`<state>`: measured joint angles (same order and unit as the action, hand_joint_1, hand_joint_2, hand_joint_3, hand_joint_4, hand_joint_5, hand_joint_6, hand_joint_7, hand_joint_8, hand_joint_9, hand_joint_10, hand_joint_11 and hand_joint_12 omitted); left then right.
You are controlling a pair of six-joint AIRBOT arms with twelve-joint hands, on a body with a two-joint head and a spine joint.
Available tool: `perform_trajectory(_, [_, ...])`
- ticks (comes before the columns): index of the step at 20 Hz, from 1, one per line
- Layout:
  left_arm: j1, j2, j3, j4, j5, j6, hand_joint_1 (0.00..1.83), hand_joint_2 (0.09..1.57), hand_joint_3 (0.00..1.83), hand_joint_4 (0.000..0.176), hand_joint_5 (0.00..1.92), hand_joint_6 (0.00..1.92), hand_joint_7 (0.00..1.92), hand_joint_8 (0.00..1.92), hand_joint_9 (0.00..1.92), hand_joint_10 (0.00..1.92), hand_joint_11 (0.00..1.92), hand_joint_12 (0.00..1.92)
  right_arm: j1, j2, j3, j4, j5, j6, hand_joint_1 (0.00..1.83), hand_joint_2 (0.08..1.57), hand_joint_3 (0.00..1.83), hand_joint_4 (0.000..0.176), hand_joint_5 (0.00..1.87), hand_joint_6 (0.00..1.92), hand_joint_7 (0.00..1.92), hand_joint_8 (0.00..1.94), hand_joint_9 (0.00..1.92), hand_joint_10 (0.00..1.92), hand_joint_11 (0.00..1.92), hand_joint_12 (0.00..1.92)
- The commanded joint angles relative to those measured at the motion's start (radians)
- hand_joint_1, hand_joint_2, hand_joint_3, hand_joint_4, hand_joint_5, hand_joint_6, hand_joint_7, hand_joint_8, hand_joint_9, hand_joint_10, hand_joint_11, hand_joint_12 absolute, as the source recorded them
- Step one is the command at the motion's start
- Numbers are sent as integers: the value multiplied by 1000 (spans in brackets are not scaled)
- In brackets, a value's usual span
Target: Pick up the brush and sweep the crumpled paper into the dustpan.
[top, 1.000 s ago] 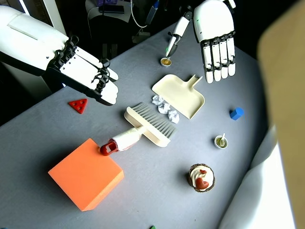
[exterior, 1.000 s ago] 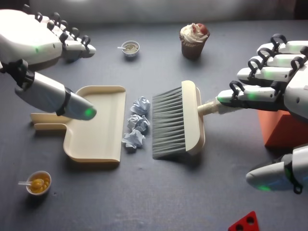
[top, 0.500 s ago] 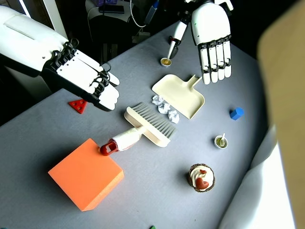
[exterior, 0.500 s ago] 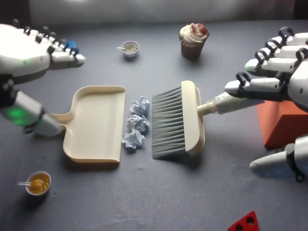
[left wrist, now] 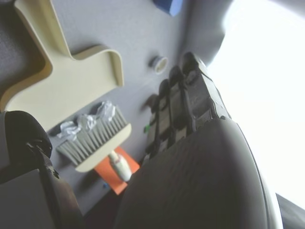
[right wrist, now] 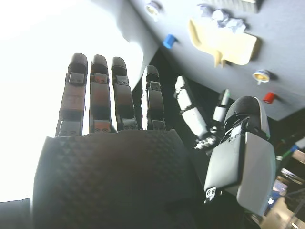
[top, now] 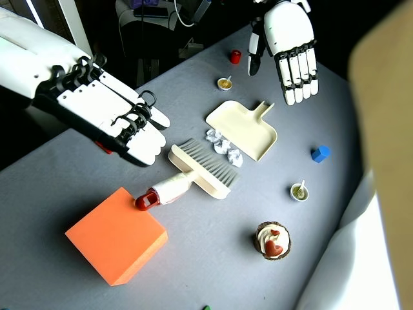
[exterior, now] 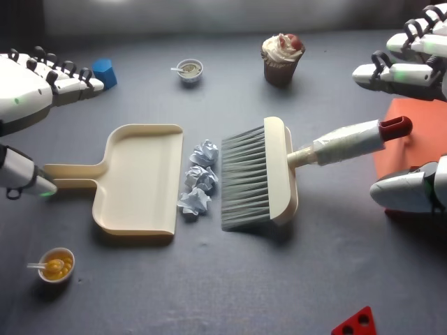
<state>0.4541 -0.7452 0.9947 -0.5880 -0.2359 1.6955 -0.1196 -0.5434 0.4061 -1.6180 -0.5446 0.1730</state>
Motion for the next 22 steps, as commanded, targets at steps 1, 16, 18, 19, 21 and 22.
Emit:
perform_trajectory(1, [-2, 0, -3, -48, -117, 57, 895, 939, 6, 0, 120, 4, 190, 3, 201, 4, 209, 45, 8, 7, -11, -94, -29, 26, 0, 944, 7, 0, 119, 0, 130, 0, 140, 0, 133, 14])
perform_trajectory(16, [77, -113, -5, -448, -308, 399, 766, 992, 2, 0, 272, 14, 239, 4, 214, 2, 210, 29, -80, 58, -114, -323, -271, 41, 0, 973, 2, 0, 167, 0, 185, 1, 183, 3, 165, 14])
perform_trajectory(18, [104, -124, 2, -419, -330, 356, 742, 1007, 7, 0, 268, 8, 222, 0, 200, 0, 200, 24, -95, 60, -121, -323, -283, 35, 0, 963, 0, 0, 154, 4, 175, 3, 178, 3, 164, 12])
perform_trajectory(19, [113, -127, 5, -413, -338, 346, 750, 1007, 6, 0, 270, 7, 226, 2, 200, 0, 202, 24, -104, 60, -122, -323, -287, 38, 0, 963, 0, 0, 133, 0, 150, 0, 145, 0, 141, 2])
perform_trajectory(21, [129, -136, 12, -412, -346, 340, 761, 999, 1, 0, 316, 18, 256, 11, 224, 8, 227, 33, -105, 60, -129, -323, -303, 40, 0, 960, 0, 0, 125, 0, 145, 0, 146, 3, 132, 1])
perform_trajectory(22, [136, -139, 13, -416, -355, 340, 749, 998, 0, 0, 304, 10, 249, 6, 224, 6, 232, 34, -100, 60, -136, -323, -320, 40, 0, 961, 0, 0, 132, 3, 156, 5, 160, 8, 148, 8])
